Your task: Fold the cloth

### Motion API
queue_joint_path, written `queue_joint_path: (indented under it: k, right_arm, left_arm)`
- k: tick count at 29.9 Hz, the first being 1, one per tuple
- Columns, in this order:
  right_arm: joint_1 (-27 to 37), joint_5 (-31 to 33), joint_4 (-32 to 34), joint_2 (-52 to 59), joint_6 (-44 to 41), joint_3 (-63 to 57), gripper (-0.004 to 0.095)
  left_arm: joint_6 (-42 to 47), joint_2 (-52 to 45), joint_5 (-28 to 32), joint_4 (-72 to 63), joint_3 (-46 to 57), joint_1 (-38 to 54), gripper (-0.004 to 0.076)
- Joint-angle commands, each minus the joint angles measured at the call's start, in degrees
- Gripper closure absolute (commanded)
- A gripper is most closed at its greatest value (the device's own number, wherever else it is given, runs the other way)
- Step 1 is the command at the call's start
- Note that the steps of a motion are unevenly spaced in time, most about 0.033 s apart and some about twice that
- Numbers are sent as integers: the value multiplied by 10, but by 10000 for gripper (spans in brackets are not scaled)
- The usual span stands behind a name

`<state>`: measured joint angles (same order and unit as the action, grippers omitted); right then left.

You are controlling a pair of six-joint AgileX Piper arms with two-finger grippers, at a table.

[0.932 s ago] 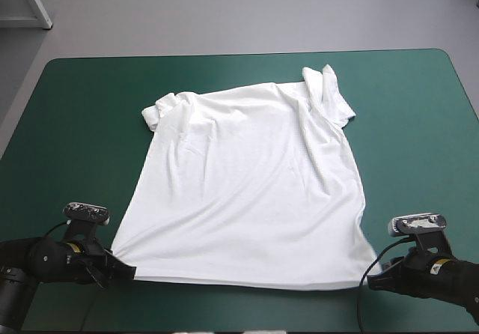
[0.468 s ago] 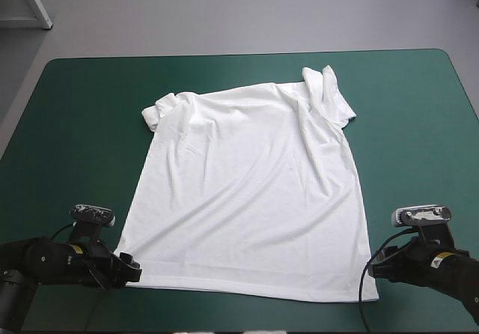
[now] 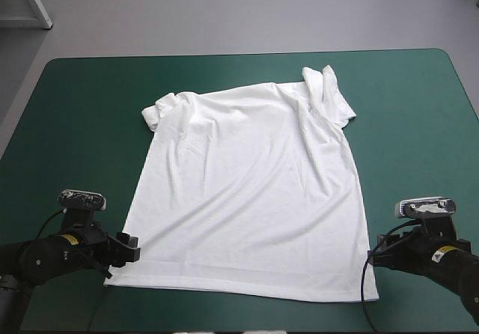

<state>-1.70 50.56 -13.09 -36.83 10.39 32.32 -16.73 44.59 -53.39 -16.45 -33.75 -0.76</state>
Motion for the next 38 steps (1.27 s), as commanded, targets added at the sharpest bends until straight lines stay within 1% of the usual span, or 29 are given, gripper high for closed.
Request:
queue_joint_path:
  k: [1, 5, 8, 11, 16, 20, 24, 28, 33, 38]
  right_arm:
    - [4, -49, -4, -1, 8, 12, 441]
    - [4, -106, -7, -1, 19, 14, 442]
    - [4, -145, -6, -1, 19, 19, 444]
    - [4, -171, -6, -9, 19, 32, 445]
    - [4, -176, -6, -31, 19, 61, 444]
    - [4, -180, -6, -41, 20, 81, 446]
    - [4, -185, 0, -44, 20, 102, 478]
    - [4, -185, 3, -44, 20, 110, 487]
    - [4, -181, 15, -45, 20, 110, 489]
    - [4, -163, 16, -45, 20, 110, 490]
  left_arm:
    - [47, -2, -10, 0, -20, -1, 237]
    - [101, -8, -76, 69, -18, -1, 237]
    - [126, -21, -89, 93, -6, -1, 237]
    - [135, -22, -83, 98, 8, -1, 237]
    - [135, 2, -68, 103, 40, -1, 237]
    - [130, 38, -65, 102, 39, -1, 237]
    - [118, 67, -48, 101, 39, -1, 245]
    - [101, 89, -41, 91, 39, -1, 255]
    - [82, 111, -16, 81, 38, -1, 255]
    - [73, 144, -19, 81, 38, -1, 257]
